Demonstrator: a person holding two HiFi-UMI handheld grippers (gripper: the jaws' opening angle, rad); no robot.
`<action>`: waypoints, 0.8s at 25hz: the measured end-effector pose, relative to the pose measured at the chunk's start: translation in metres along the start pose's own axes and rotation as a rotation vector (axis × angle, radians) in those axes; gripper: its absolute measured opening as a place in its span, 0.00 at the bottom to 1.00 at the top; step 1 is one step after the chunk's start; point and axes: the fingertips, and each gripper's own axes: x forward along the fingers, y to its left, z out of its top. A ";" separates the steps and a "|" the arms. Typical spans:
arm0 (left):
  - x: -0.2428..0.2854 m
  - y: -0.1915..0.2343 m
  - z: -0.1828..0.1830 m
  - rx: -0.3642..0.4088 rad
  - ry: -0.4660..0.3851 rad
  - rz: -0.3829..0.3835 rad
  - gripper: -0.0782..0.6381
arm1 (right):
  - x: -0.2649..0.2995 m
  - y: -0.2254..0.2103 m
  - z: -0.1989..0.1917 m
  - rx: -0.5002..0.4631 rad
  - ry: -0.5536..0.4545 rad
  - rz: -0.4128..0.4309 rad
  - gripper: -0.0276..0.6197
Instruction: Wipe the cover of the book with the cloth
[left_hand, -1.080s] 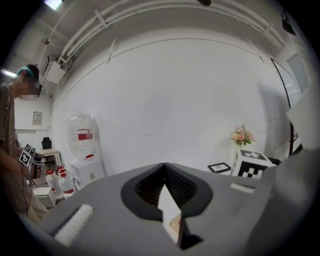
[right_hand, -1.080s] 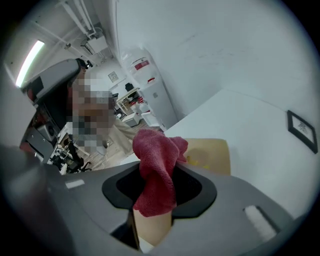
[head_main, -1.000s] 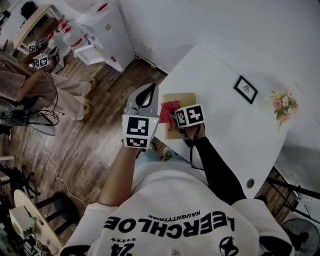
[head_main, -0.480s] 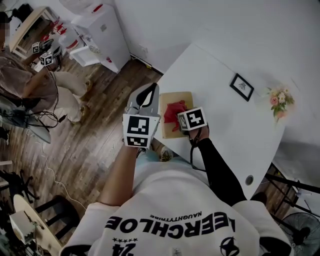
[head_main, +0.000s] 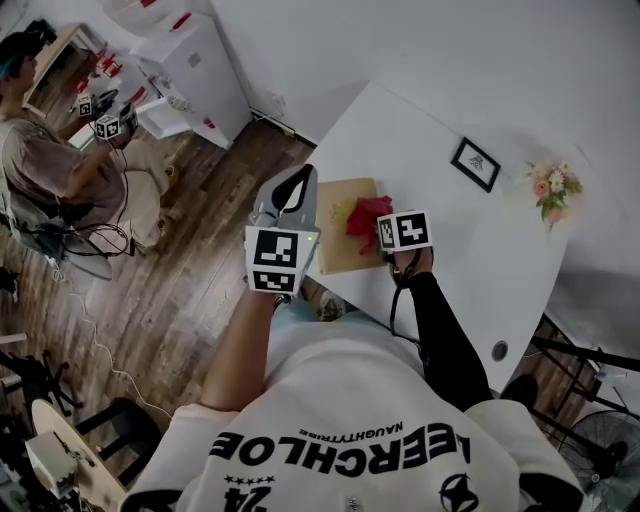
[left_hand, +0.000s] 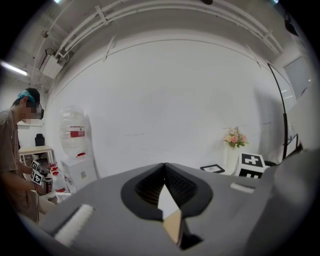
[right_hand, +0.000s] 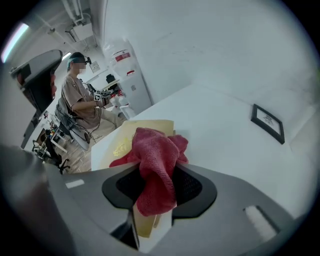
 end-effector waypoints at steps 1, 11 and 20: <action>-0.001 0.000 -0.001 0.000 0.002 0.001 0.19 | -0.002 0.002 0.002 -0.017 -0.007 -0.005 0.27; -0.012 0.005 -0.011 -0.001 0.031 0.030 0.19 | -0.008 0.109 0.012 -0.166 -0.043 0.231 0.27; -0.022 0.009 -0.013 0.002 0.042 0.051 0.19 | 0.013 0.130 -0.020 -0.263 0.055 0.223 0.27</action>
